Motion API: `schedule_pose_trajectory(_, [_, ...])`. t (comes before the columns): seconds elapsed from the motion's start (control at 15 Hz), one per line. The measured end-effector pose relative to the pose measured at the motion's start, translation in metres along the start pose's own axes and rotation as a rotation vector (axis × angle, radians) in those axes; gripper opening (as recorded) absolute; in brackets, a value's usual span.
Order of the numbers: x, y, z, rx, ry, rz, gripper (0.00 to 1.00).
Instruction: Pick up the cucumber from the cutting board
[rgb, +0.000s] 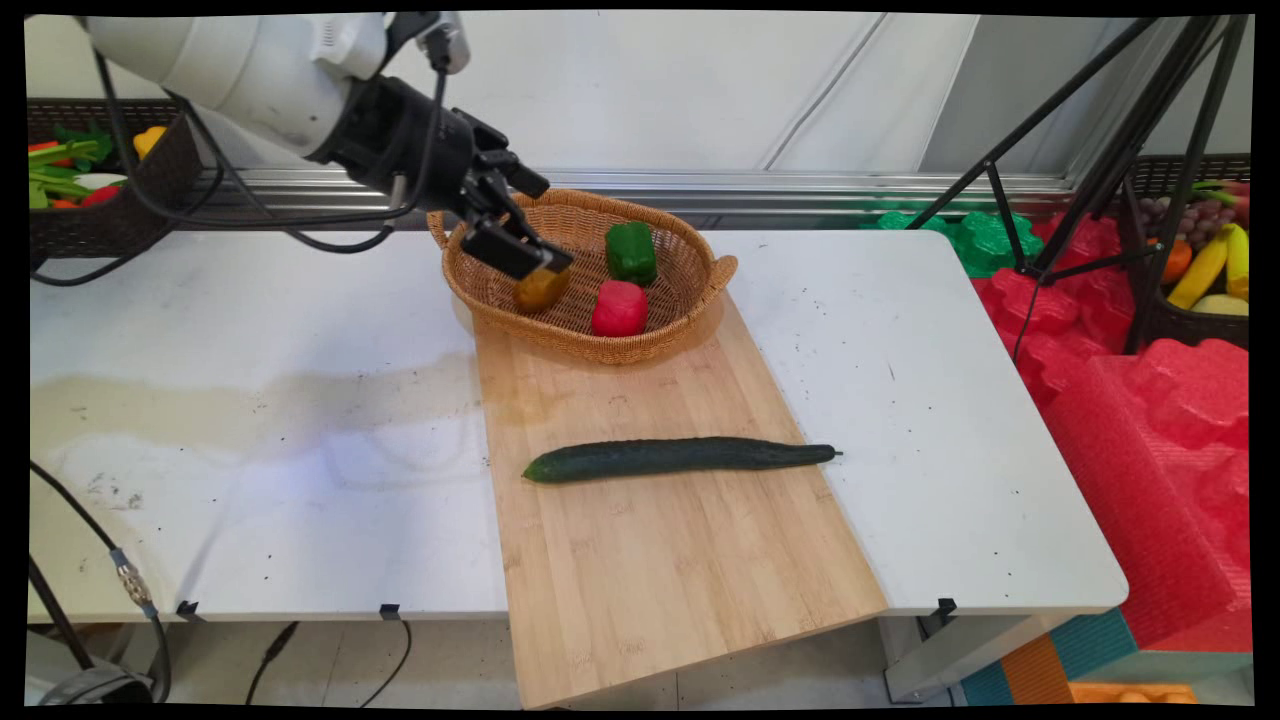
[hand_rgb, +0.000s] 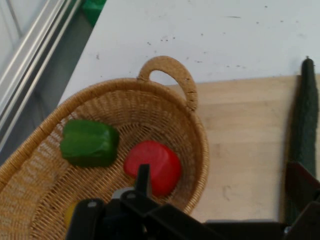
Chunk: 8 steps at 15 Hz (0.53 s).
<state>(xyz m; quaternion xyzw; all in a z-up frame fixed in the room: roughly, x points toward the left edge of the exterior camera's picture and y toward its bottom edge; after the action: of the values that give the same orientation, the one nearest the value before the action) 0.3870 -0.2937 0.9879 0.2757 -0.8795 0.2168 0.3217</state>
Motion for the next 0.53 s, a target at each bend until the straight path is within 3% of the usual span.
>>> schedule_pose_trajectory(0.53, [-0.009,0.007,-0.018,-0.033,0.006,0.007,1.0])
